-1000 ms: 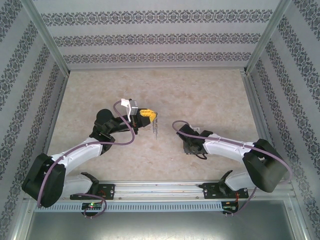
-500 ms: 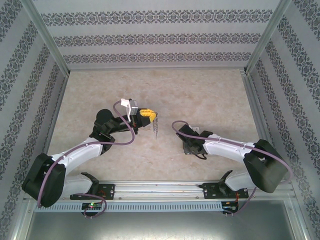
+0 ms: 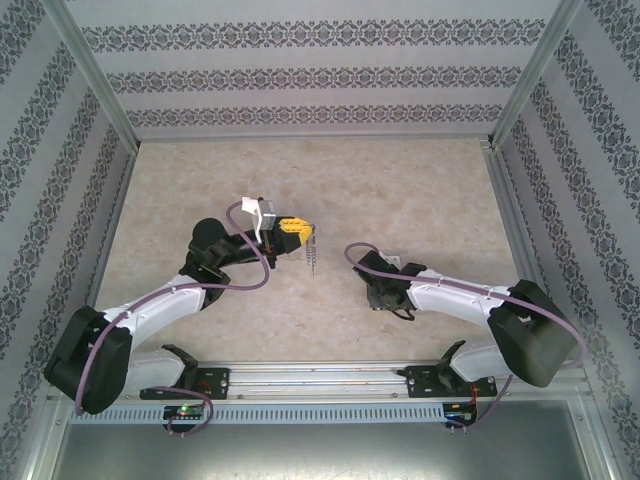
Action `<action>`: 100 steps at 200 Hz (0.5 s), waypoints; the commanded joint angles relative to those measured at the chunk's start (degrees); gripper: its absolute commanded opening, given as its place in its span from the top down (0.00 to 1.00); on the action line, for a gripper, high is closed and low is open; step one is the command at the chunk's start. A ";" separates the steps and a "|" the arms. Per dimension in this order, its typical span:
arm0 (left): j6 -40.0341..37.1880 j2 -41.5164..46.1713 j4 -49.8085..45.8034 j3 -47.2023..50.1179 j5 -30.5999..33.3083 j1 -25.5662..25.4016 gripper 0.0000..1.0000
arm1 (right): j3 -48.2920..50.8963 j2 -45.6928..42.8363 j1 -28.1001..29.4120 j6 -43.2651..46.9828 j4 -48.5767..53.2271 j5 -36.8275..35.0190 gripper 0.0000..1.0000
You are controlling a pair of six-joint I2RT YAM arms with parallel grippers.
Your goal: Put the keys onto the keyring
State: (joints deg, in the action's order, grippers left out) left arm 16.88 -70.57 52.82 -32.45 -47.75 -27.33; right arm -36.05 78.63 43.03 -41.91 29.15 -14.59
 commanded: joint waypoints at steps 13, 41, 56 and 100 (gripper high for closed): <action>0.19 0.00 4.37 -0.25 -0.16 -0.42 1.00 | 1.07 -0.28 0.72 -1.06 0.74 -1.43 0.77; 0.43 0.08 4.40 -0.25 -0.25 -0.38 1.00 | 1.59 -0.63 0.70 -1.30 0.72 -1.35 0.80; 0.43 0.16 4.40 -0.21 -0.29 -0.40 1.00 | 1.85 -0.85 0.73 -1.41 0.74 -1.34 0.82; 0.52 0.30 4.66 -0.08 -0.16 -0.36 1.00 | 2.21 -1.55 0.66 -1.61 1.19 -1.58 0.94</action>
State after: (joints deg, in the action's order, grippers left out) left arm 16.88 -70.57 52.97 -32.45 -47.72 -27.33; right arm -35.11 77.78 43.03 -42.35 28.91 -14.83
